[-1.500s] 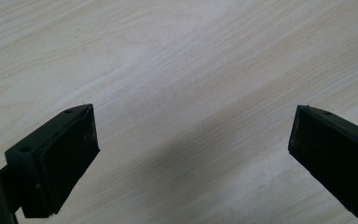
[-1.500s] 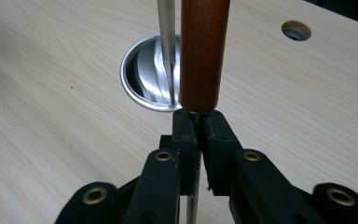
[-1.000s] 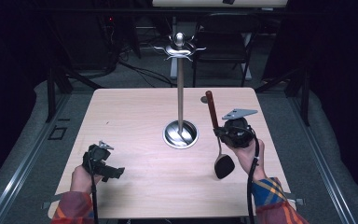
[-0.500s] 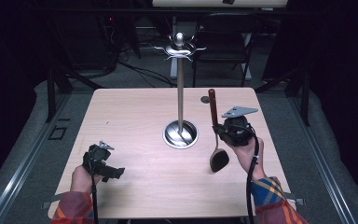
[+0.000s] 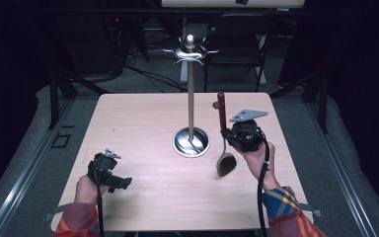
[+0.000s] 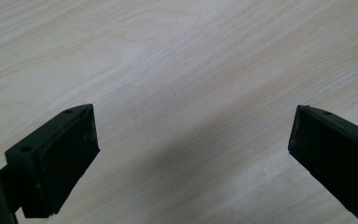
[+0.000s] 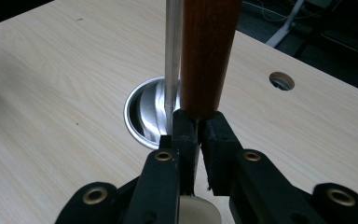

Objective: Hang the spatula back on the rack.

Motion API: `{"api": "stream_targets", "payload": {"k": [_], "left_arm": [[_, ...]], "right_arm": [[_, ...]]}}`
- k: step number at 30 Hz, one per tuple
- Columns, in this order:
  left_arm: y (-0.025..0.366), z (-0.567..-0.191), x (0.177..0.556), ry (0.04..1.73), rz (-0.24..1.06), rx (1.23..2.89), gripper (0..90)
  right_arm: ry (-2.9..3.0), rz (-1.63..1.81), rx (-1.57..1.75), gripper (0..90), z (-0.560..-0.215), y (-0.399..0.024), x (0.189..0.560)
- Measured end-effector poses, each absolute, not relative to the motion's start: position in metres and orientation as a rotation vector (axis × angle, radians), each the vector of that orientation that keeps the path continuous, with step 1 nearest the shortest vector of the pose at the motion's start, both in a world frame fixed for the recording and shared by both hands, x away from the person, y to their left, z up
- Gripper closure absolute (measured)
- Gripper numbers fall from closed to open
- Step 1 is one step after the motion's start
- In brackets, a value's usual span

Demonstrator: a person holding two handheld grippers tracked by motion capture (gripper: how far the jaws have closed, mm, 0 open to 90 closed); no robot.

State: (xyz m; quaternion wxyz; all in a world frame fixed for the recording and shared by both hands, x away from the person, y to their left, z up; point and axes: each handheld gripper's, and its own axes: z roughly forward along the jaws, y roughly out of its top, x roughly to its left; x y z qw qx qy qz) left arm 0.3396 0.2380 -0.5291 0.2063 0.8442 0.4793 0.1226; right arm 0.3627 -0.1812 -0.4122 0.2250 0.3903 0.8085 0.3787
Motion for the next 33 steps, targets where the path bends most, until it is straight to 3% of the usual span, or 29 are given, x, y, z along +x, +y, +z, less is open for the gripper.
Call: {"api": "stream_targets", "payload": {"k": [33], "left_arm": [[0.238,-0.53,0.339,1.335,0.34,2.357,1.2]], "right_arm": [[2.217,1.088,1.002,84.1,-0.394,-0.153,0.385]]}}
